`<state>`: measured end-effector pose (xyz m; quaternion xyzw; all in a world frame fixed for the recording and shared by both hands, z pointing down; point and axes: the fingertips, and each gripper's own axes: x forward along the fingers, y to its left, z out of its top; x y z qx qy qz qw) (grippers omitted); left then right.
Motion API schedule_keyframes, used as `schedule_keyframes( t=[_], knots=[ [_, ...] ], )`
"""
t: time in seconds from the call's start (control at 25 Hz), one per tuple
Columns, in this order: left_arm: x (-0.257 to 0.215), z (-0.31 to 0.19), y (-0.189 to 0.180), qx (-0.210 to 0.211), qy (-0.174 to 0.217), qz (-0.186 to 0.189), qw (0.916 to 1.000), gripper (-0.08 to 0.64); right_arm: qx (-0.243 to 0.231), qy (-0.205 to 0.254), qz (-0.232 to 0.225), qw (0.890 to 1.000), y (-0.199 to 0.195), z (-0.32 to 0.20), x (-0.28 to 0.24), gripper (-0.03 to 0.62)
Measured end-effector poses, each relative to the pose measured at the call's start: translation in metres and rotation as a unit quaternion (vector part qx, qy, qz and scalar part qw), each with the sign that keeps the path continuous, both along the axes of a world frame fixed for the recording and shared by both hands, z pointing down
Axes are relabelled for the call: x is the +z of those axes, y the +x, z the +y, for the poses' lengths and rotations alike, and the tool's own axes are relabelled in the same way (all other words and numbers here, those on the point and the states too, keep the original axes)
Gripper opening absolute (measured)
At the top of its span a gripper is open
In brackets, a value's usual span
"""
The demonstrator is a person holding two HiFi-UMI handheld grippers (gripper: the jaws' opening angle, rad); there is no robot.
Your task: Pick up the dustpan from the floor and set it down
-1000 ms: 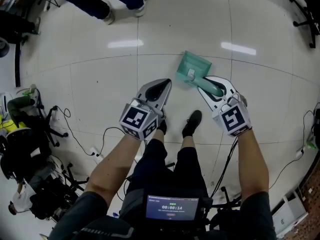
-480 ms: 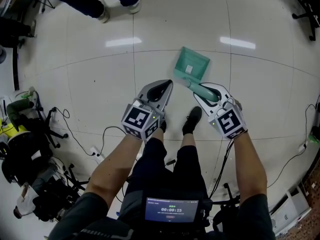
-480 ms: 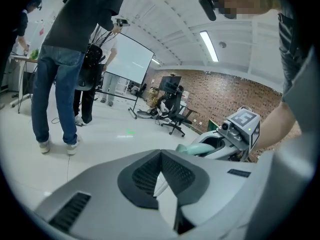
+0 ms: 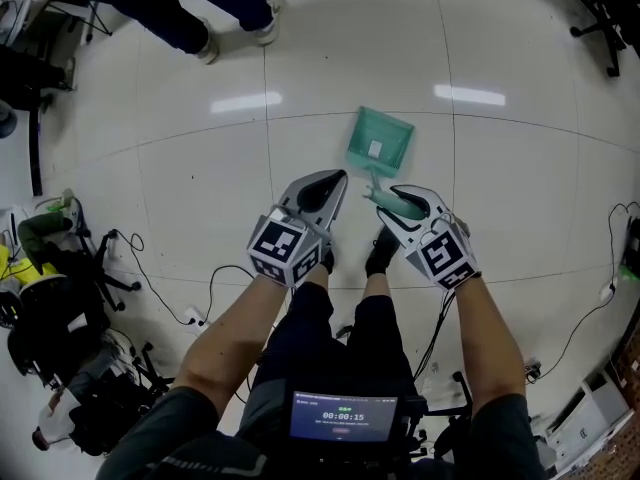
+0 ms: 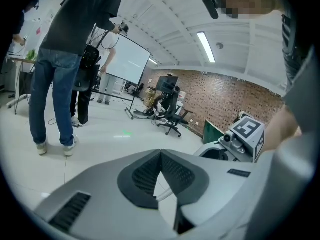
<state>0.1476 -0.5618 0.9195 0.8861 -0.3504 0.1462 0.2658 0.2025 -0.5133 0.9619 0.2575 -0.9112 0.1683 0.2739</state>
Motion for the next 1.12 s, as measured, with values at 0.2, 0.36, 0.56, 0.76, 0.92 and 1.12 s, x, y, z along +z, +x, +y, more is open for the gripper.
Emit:
schedule_keyframes(
  t=[0.2,0.36,0.56,0.76,0.92,1.12],
  knots=[
    [-0.063,0.008,0.006,0.01,0.011,0.008,0.9999,0.033,0.044,0.014,-0.006,0.999,0.007,0.002,-0.066,0.187],
    [-0.162,0.025,0.01,0.016,0.043,0.037,0.9982,0.033,0.074,0.052,-0.017,0.996,0.018,0.01,-0.168,0.187],
    [-0.306,0.025,-0.005,0.006,0.101,0.056,0.9933,0.033,0.122,0.113,-0.047,0.985,0.026,0.005,-0.322,0.167],
    [-0.436,0.059,-0.008,0.03,0.131,0.1,0.9859,0.034,0.144,0.125,-0.081,0.978,0.029,0.026,-0.446,0.167],
    [-0.514,0.091,-0.008,0.037,0.168,0.103,0.9796,0.033,0.153,0.165,-0.09,0.97,0.03,0.052,-0.521,0.136],
    [-0.567,0.116,-0.017,0.046,0.213,0.109,0.9698,0.034,0.175,0.214,-0.116,0.954,0.026,0.066,-0.595,0.021]
  ],
)
